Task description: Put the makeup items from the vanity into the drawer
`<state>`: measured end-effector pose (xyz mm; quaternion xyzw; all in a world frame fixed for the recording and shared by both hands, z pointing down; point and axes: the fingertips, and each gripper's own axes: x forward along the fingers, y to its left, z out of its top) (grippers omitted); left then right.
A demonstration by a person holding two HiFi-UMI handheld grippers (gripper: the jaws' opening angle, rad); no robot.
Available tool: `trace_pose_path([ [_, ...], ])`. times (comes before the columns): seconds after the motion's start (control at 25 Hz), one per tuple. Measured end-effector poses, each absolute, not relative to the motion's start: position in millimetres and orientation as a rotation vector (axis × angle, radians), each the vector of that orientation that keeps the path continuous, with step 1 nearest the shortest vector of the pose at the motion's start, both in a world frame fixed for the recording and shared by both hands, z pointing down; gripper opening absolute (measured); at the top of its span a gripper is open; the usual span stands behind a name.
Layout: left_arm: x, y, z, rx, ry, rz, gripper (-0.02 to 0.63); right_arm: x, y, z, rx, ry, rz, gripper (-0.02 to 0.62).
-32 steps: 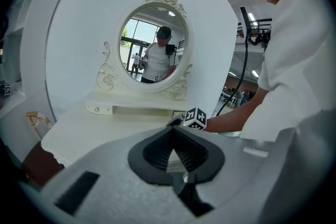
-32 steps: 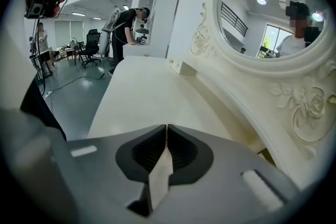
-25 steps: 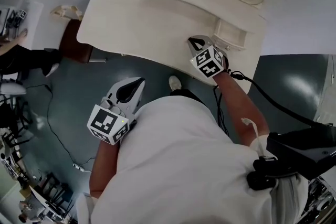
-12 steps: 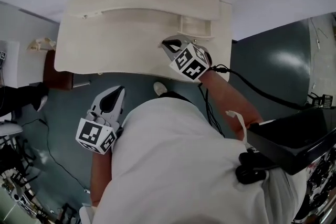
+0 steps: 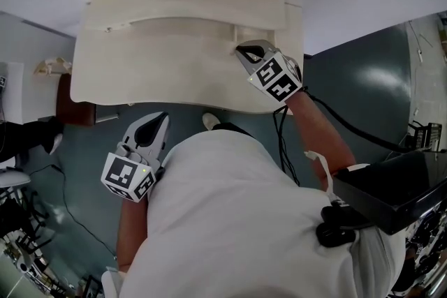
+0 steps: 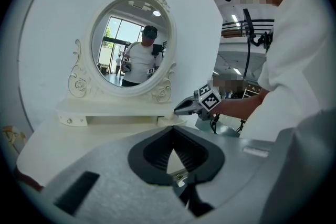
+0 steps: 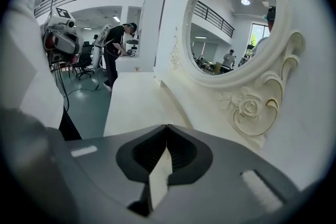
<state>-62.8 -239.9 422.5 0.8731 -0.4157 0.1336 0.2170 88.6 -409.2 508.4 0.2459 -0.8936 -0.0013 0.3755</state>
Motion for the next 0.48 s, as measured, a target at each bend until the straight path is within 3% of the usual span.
trace_pose_path([
  [0.48, -69.8, -243.6, 424.6, 2.387, -1.191, 0.384, 0.002, 141.9, -461.8, 554.1, 0.642, -2.146, -0.047, 0.003],
])
